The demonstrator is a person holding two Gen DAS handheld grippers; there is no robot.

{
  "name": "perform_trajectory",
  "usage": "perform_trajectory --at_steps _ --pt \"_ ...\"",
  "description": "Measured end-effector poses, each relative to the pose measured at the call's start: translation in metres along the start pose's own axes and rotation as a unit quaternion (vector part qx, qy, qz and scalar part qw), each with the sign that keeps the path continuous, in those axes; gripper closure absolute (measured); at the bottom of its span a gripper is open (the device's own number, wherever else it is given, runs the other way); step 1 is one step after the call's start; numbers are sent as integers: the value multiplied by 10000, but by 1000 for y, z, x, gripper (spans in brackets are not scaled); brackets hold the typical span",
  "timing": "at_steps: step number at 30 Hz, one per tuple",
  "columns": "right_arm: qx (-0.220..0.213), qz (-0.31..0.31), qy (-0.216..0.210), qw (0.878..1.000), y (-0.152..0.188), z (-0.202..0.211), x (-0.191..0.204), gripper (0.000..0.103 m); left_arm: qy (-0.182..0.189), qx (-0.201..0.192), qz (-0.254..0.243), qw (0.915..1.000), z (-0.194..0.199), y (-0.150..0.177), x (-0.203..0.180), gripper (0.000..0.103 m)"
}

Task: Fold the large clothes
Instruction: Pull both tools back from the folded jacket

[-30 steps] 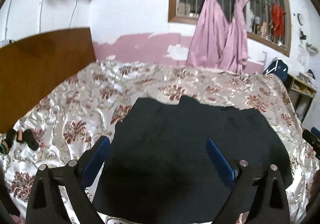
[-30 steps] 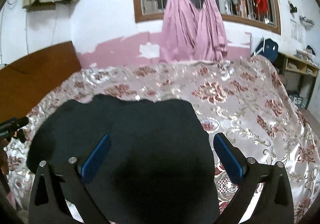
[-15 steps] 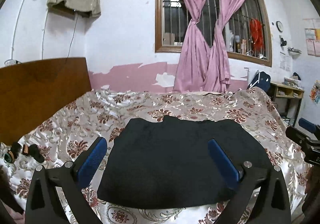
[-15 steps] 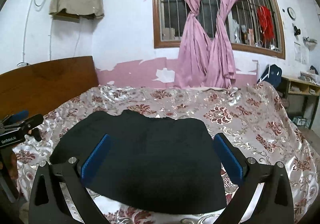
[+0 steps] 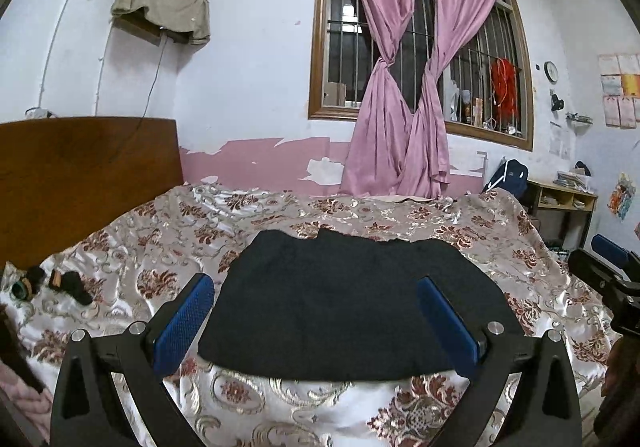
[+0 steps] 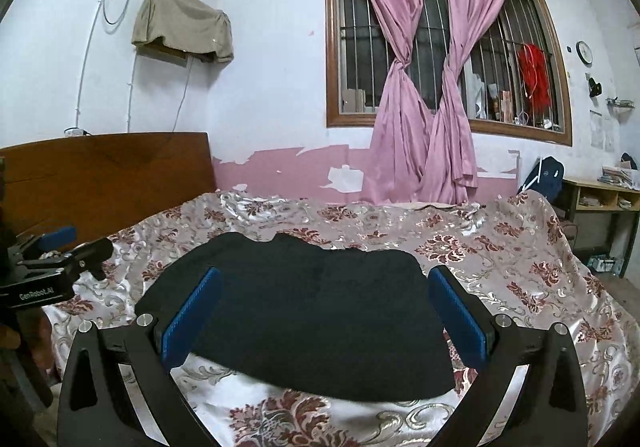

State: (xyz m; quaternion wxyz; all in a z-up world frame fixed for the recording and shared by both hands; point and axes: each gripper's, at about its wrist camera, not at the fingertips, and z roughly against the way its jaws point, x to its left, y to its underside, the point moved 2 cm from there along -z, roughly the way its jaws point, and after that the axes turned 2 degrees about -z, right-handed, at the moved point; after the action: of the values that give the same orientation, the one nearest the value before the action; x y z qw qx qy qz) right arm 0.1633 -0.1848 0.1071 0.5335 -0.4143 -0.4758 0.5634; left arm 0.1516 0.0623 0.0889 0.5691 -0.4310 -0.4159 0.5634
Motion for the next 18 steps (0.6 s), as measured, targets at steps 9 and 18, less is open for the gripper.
perform_trajectory --at_steps 9,18 --pt "-112 -108 -108 9998 22 29 19 2 -188 82 -98 9997 27 31 16 0" --pt "-92 -94 -105 9999 56 40 32 2 -277 80 -236 9993 34 54 18 0"
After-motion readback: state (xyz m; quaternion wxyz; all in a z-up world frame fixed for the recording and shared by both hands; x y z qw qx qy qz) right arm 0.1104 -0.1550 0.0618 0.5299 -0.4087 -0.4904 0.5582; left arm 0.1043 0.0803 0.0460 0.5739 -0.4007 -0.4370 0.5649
